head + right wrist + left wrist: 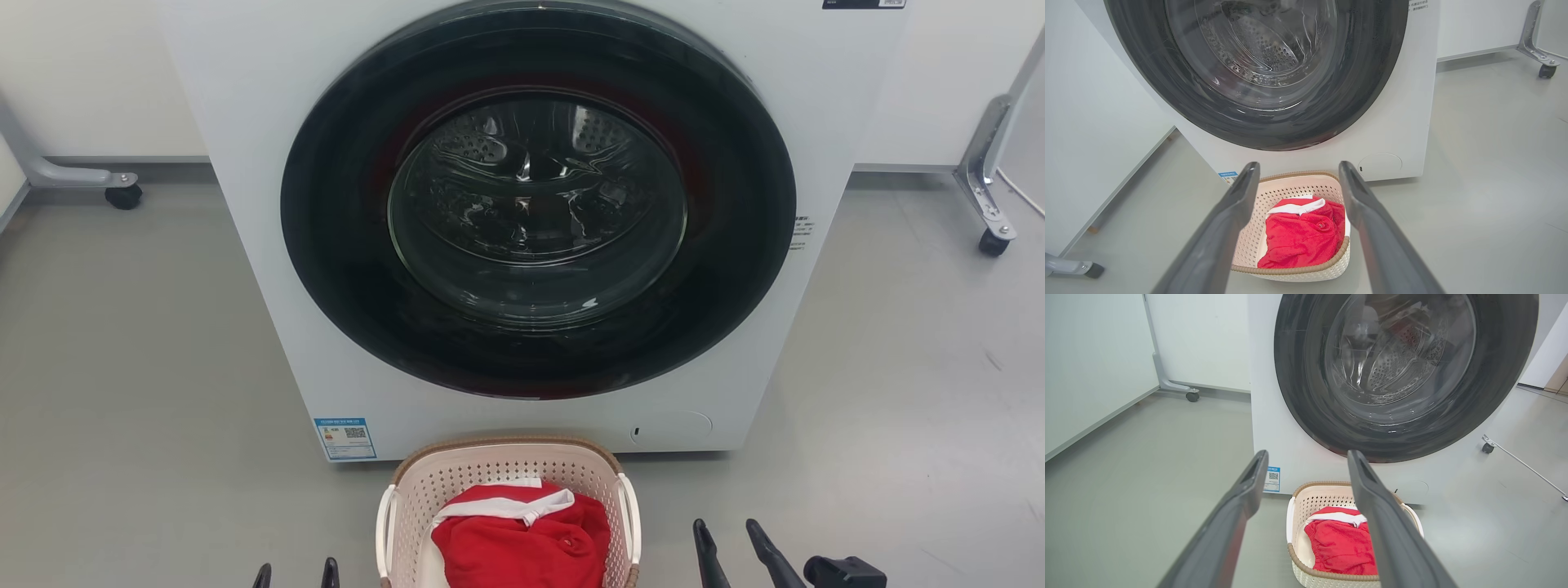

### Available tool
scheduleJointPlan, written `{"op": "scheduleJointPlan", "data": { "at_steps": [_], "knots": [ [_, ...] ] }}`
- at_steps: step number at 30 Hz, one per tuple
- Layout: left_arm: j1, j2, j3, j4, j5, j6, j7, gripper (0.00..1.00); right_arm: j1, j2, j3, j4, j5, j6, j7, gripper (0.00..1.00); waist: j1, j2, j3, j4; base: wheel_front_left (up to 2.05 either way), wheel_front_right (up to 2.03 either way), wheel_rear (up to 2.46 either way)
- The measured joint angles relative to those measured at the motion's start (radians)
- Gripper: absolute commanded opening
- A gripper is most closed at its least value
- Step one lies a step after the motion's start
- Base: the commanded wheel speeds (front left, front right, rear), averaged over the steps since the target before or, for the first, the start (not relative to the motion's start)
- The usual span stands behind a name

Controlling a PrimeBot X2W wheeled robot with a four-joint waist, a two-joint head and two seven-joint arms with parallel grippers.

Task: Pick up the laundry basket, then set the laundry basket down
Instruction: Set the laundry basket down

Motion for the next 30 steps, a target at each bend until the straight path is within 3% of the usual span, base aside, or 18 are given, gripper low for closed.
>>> {"op": "scheduleJointPlan", "data": {
  "at_steps": [9,30],
  "knots": [
    [0.008,-0.010,0.023,-0.032,0.028,0.000,0.000,1.00,0.057,0.009,-0.102,-0.057,-0.084,0.000,0.000,1.00,0.0000,0.0000,0.005,-0.009,0.00,0.00,0.00],
    [0.019,-0.023,0.050,-0.047,0.059,0.000,0.000,1.00,0.104,0.043,-0.186,-0.146,-0.200,0.000,0.000,1.00,0.0000,0.0000,0.009,-0.016,0.00,0.00,0.00]
  ]
}}
